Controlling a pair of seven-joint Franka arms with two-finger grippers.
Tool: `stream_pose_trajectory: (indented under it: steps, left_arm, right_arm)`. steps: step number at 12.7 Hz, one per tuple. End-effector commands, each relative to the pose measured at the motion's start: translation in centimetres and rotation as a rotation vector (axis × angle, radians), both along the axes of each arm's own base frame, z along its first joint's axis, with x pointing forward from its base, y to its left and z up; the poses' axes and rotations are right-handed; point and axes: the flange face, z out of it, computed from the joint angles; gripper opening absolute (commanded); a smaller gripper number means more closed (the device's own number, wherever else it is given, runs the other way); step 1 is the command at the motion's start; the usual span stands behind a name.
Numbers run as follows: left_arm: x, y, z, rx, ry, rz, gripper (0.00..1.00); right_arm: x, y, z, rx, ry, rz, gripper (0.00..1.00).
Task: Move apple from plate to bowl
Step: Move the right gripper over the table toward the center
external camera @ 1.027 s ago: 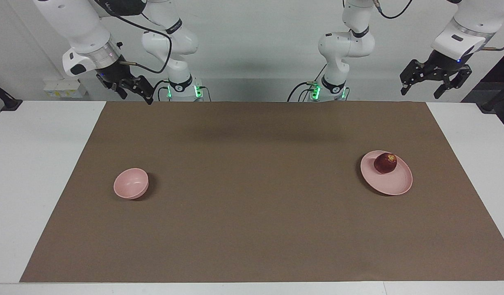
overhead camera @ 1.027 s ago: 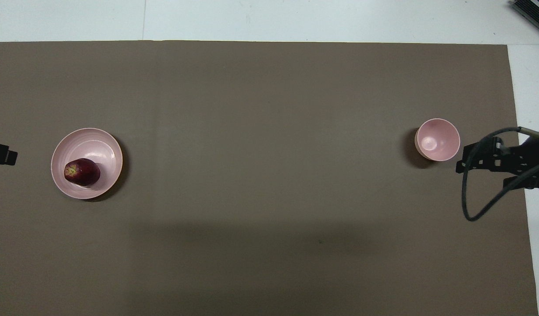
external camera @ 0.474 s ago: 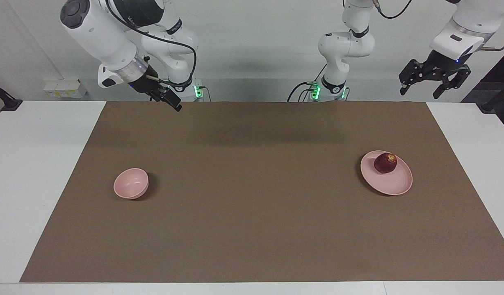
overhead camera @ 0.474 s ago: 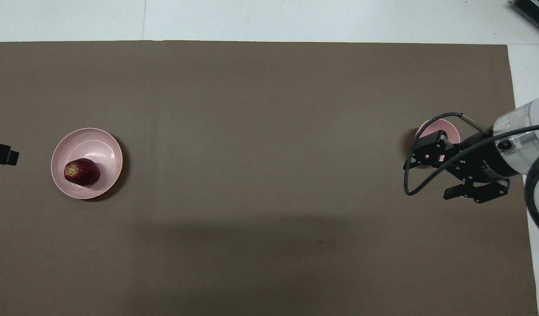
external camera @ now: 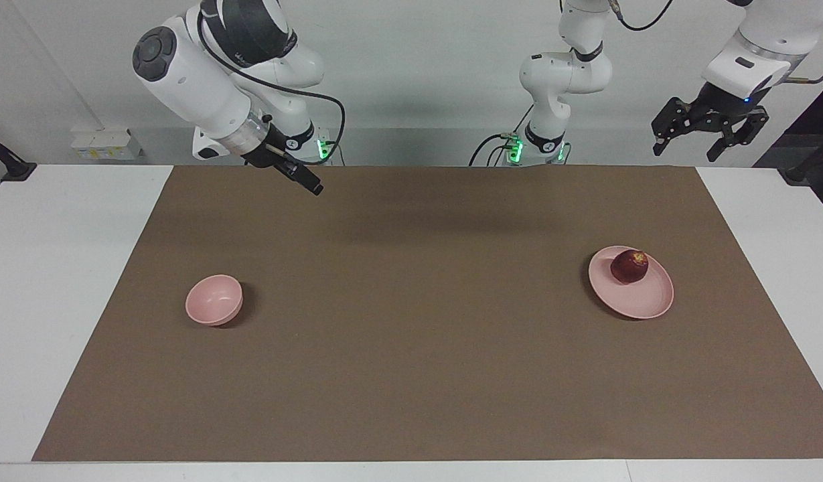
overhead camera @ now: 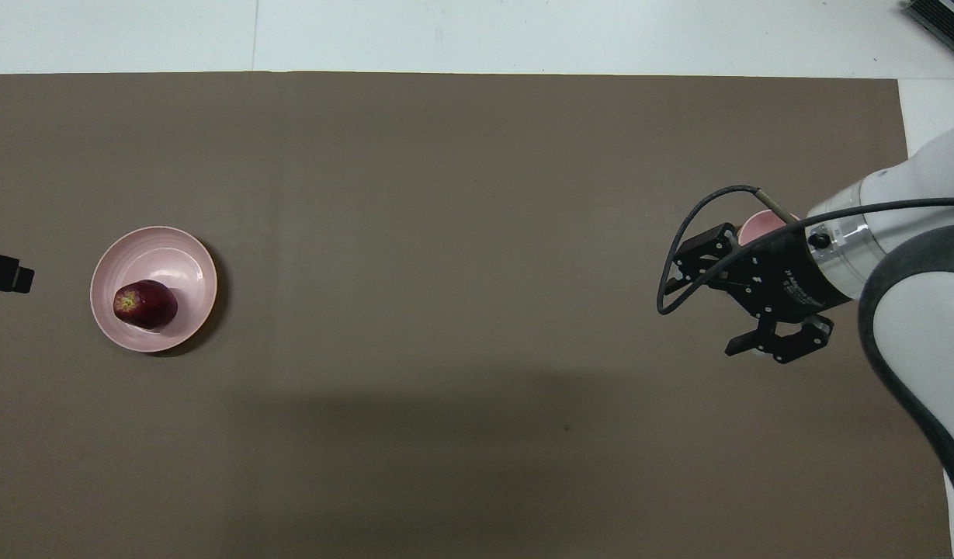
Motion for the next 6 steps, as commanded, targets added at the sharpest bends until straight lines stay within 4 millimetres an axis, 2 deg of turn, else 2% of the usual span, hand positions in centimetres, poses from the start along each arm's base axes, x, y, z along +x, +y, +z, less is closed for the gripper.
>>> stream_pose_trajectory:
  steps: [1,2,4,6]
  left_arm:
    - [-0.9,0.1,0.0,0.003,-0.003,-0.005,1.0]
    - [-0.8,0.2,0.0,0.003,-0.003,-0.004,1.0]
    - [-0.9,0.5,0.1,0.003,-0.005,0.0,1.0]
    - [-0.9,0.6,0.1,0.003,-0.008,0.001,1.0]
  right_arm:
    - [0.5,0.1,-0.7,0.07,0.059,-0.109,1.0]
    - [0.6,0.4,-1.0,0.08,0.078,-0.137,1.0]
    - [1.6,1.1,-3.1,0.14,0.144,-0.177,1.0]
    - [2.1,1.6,-4.1,0.163,0.161,-0.195,1.0]
